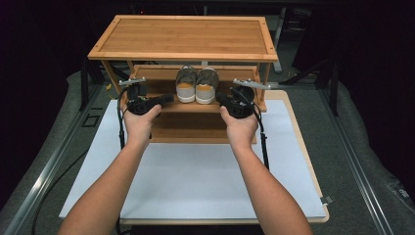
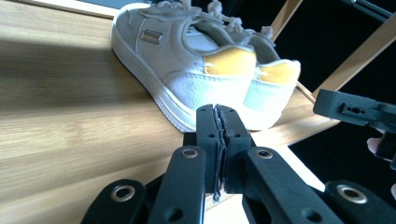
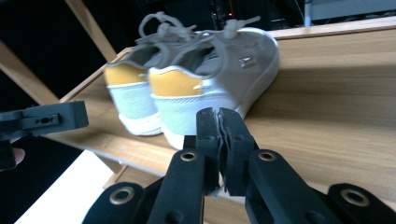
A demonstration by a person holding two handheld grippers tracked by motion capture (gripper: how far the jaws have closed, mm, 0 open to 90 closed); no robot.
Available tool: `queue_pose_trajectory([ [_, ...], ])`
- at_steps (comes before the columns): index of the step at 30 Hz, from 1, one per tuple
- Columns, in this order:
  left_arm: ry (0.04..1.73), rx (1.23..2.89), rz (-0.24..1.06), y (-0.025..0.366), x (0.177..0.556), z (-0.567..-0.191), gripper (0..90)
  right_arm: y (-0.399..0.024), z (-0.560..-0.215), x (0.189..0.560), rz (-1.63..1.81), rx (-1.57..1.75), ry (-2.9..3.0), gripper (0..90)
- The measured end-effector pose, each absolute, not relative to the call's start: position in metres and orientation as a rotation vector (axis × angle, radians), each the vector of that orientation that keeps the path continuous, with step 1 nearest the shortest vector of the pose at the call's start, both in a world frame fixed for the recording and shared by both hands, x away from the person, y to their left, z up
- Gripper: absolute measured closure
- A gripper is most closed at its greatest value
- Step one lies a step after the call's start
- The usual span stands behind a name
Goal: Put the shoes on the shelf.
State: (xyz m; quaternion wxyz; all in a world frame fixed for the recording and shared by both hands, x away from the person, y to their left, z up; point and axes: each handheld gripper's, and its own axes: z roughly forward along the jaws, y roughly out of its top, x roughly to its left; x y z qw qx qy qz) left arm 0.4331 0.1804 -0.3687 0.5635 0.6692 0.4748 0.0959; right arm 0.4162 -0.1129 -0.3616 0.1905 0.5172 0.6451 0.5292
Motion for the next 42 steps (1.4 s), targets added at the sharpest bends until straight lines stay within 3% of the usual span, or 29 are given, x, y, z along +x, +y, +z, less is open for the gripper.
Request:
queue_pose_trajectory([
  [14, 0.989, 1.623, 0.221, 0.197, 0.397, -0.357, 88.3, -0.123, -0.362, 0.385, 1.571, 1.393, 1.848, 76.0],
  [27, 0.985, 1.64, 0.226, 0.231, 0.361, -0.384, 85.4, -0.148, -0.388, 0.355, 1.558, 1.416, 1.892, 63.8],
  [33, 0.983, 1.649, 0.22, 0.24, 0.345, -0.404, 79.6, -0.158, -0.401, 0.34, 1.504, 1.388, 1.917, 61.7],
  [42, 0.981, 1.695, 0.23, 0.248, 0.325, -0.435, 62.7, -0.173, -0.429, 0.314, 1.48, 1.428, 1.929, 56.8],
])
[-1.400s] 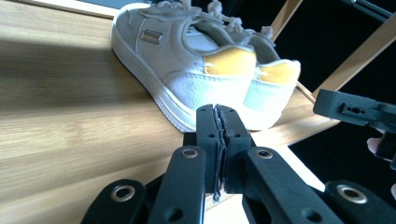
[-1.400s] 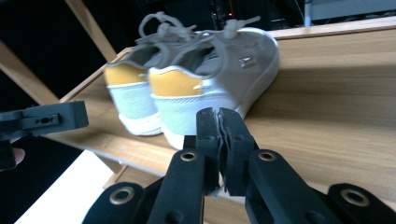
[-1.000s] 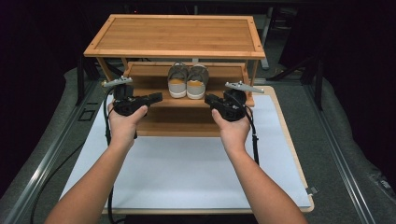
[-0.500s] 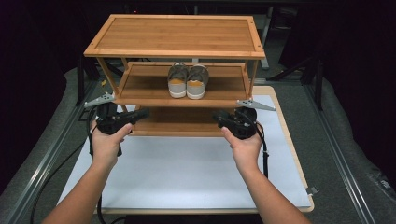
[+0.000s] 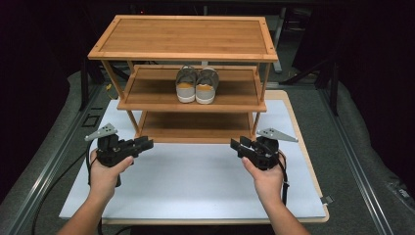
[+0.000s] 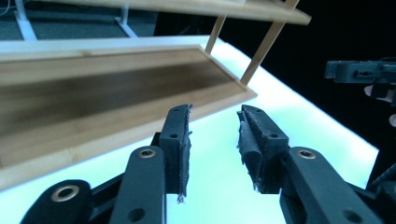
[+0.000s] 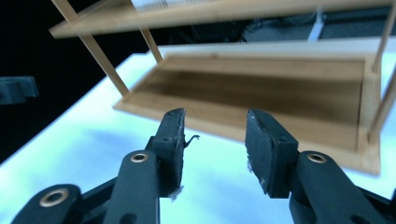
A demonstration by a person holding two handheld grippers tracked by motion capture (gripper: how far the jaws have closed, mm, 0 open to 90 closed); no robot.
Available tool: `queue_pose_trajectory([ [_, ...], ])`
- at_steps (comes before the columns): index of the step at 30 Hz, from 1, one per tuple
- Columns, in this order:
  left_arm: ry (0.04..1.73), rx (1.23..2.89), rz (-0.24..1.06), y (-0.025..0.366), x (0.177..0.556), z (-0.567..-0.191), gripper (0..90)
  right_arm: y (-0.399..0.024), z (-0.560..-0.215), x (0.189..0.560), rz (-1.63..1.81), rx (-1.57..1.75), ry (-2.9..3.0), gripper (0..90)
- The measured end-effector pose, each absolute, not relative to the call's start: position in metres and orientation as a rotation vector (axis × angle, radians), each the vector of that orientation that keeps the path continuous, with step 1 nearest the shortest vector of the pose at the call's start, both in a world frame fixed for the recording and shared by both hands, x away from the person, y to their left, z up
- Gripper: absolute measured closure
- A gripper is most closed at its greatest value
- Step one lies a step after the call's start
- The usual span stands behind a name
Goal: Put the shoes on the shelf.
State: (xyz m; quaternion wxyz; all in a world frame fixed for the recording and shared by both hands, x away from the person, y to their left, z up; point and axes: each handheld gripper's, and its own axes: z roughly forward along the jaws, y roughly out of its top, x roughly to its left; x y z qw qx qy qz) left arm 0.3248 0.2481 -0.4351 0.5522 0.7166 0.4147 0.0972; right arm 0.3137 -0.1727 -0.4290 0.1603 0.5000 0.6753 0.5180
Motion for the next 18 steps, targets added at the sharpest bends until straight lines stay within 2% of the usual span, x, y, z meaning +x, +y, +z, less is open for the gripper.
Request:
queue_pose_trajectory([
  [8, 1.023, 1.721, 0.2, 0.248, 0.317, -0.472, 53.1, -0.184, -0.462, 0.294, 1.428, 1.457, 1.899, 54.1],
  [12, 1.038, 1.786, 0.197, 0.244, 0.314, -0.493, 52.1, -0.189, -0.486, 0.291, 1.385, 1.486, 1.906, 53.3],
  [18, 1.039, 1.797, 0.17, 0.237, 0.31, -0.513, 48.7, -0.193, -0.508, 0.29, 1.452, 1.515, 1.928, 52.0],
])
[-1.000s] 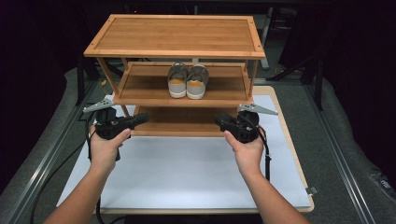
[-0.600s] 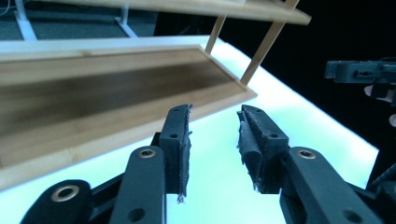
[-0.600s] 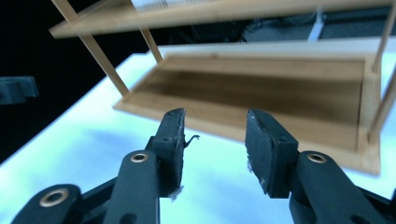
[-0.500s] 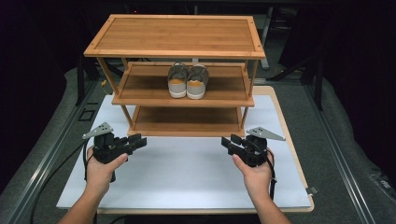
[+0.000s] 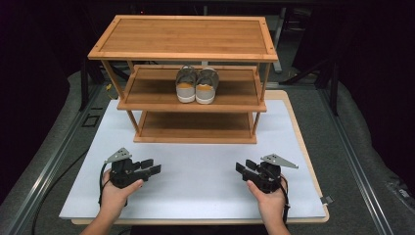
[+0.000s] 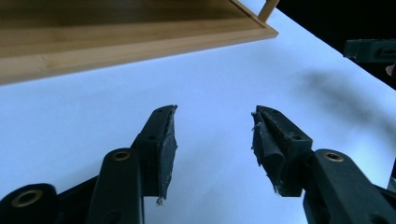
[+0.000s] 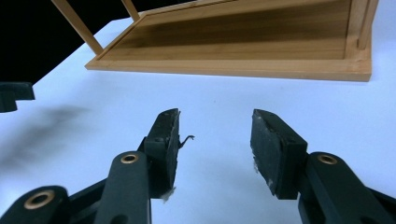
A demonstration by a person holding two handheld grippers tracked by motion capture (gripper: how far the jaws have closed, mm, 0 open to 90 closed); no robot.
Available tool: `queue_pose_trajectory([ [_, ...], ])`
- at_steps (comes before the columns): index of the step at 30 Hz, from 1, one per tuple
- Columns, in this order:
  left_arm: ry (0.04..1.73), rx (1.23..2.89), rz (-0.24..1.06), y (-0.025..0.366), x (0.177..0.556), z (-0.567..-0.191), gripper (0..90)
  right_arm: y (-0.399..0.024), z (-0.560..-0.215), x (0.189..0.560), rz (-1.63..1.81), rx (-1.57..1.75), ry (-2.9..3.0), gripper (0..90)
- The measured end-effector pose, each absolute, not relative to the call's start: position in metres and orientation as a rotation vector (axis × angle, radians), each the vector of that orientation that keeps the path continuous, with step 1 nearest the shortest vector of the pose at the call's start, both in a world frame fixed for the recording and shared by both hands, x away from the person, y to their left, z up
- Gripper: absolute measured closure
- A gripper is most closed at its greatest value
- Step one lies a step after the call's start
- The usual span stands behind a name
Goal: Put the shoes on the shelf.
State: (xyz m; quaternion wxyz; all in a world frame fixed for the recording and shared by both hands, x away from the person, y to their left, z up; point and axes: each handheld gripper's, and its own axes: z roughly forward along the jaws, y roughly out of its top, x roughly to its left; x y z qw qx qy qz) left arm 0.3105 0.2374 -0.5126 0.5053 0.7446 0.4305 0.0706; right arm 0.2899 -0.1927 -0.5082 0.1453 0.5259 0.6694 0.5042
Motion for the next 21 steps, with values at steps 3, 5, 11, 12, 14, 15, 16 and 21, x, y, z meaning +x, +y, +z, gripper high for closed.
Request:
queue_pose_trajectory([
  [3, 1.026, 1.829, 0.191, 0.235, 0.311, -0.522, 48.0, -0.191, -0.516, 0.288, 1.442, 1.496, 1.941, 51.8],
  [5, 1.031, 1.846, 0.197, 0.235, 0.311, -0.529, 48.1, -0.188, -0.524, 0.288, 1.411, 1.487, 1.972, 51.8],
  [11, 1.088, 1.857, 0.194, 0.237, 0.316, -0.543, 48.2, -0.177, -0.534, 0.289, 1.333, 1.426, 2.055, 51.8],
  [12, 1.088, 1.858, 0.194, 0.237, 0.317, -0.543, 48.2, -0.175, -0.536, 0.29, 1.323, 1.418, 2.068, 51.8],
  [14, 1.086, 1.865, 0.193, 0.236, 0.317, -0.545, 48.2, -0.172, -0.537, 0.29, 1.309, 1.41, 2.083, 51.8],
  [15, 1.08, 1.877, 0.192, 0.235, 0.317, -0.545, 48.1, -0.171, -0.538, 0.291, 1.299, 1.407, 2.096, 51.8],
  [16, 1.077, 1.885, 0.192, 0.234, 0.317, -0.546, 48.1, -0.17, -0.54, 0.291, 1.286, 1.4, 2.106, 51.8],
  [21, 1.051, 1.913, 0.186, 0.226, 0.316, -0.547, 48.2, -0.169, -0.542, 0.292, 1.26, 1.413, 2.092, 51.0],
])
